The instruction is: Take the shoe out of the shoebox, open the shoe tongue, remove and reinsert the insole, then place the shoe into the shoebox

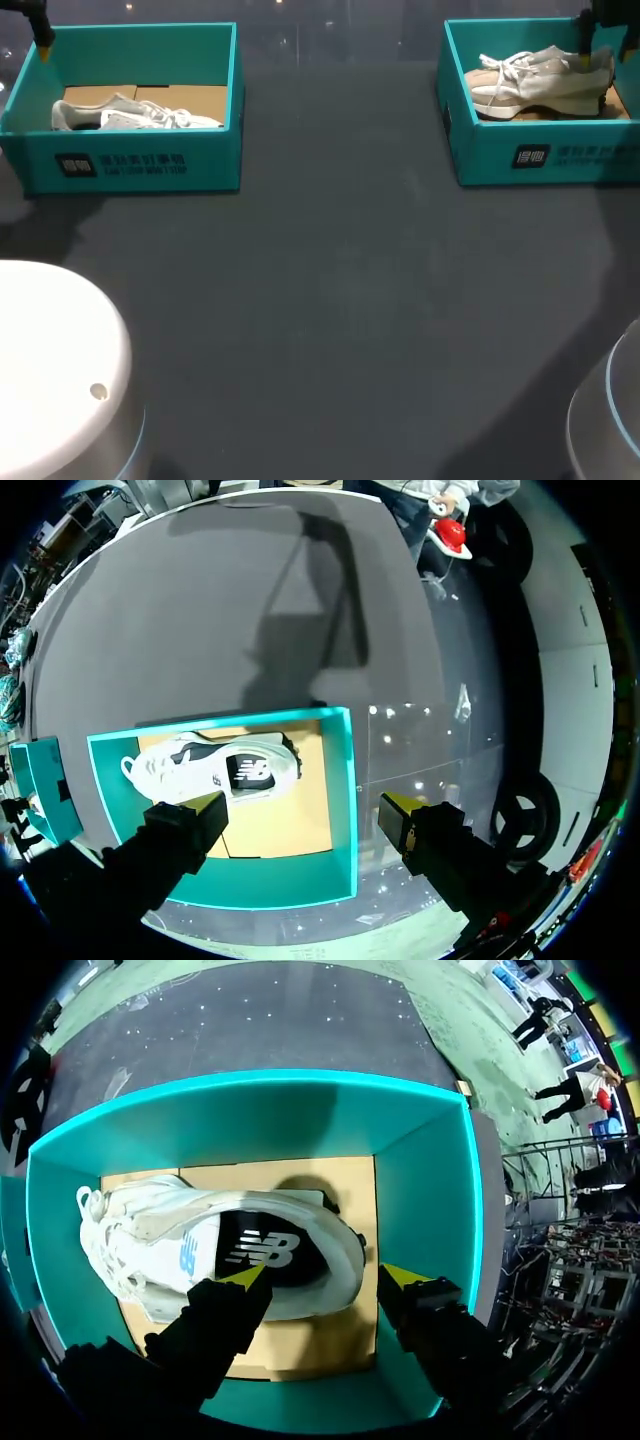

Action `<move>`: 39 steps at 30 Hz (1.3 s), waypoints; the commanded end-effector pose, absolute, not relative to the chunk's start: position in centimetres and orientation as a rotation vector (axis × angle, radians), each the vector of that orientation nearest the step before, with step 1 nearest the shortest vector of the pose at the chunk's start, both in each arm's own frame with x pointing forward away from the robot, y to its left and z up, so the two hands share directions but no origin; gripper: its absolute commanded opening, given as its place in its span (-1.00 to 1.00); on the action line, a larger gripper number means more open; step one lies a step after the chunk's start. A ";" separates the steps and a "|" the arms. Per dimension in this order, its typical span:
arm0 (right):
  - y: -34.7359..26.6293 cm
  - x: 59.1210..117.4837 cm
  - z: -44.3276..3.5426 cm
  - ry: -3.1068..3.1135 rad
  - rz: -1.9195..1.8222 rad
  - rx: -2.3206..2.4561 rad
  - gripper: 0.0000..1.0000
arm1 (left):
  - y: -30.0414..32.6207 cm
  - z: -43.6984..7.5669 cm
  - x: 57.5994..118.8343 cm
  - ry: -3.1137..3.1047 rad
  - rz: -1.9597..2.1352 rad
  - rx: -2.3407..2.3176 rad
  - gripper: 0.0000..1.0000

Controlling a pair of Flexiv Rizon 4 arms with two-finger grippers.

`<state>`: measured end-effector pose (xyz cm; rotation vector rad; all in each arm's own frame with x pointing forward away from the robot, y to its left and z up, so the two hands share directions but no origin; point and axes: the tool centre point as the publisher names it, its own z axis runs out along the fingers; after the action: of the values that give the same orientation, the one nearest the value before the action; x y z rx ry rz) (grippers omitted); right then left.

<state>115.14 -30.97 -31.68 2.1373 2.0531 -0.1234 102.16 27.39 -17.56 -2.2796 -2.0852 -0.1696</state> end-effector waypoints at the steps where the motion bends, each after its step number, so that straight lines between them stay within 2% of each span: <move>1: -31.4 116.2 -32.8 2.060 -0.129 2.153 0.36 | 27.4 -17.5 102.1 -2.084 -0.172 -2.281 1.00; 4: -31.7 116.5 -33.6 2.057 -0.120 2.167 0.47 | 27.4 -17.5 102.1 -2.084 -0.172 -2.281 1.00; 11: -32.2 116.9 -34.8 2.049 -0.127 2.194 0.43 | 27.4 -17.5 102.1 -2.084 -0.172 -2.281 1.00; 15: -32.3 116.9 -35.4 2.054 -0.142 2.211 0.25 | 27.4 -17.5 102.1 -2.084 -0.172 -2.281 1.00; 22: -32.2 116.6 -36.5 2.052 -0.167 2.243 0.15 | 27.4 -17.5 102.1 -2.084 -0.172 -2.281 1.00; 28: -32.2 116.1 -37.0 2.044 -0.171 2.264 0.16 | 27.4 -17.5 102.1 -2.084 -0.172 -2.281 1.00; 33: -32.3 115.7 -36.8 2.027 -0.178 2.279 0.29 | 27.4 -17.5 102.1 -2.084 -0.172 -2.281 1.00; 38: -32.5 115.6 -36.5 2.017 -0.182 2.276 0.32 | 27.4 -17.5 102.1 -2.084 -0.172 -2.281 1.00; 39: -32.5 115.6 -36.6 2.015 -0.183 2.277 0.38 | 27.4 -17.5 102.1 -2.084 -0.172 -2.281 1.00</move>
<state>115.52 -32.55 -36.64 2.2747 2.0173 -0.1783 102.16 27.40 -17.56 -2.2795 -2.0852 -0.1696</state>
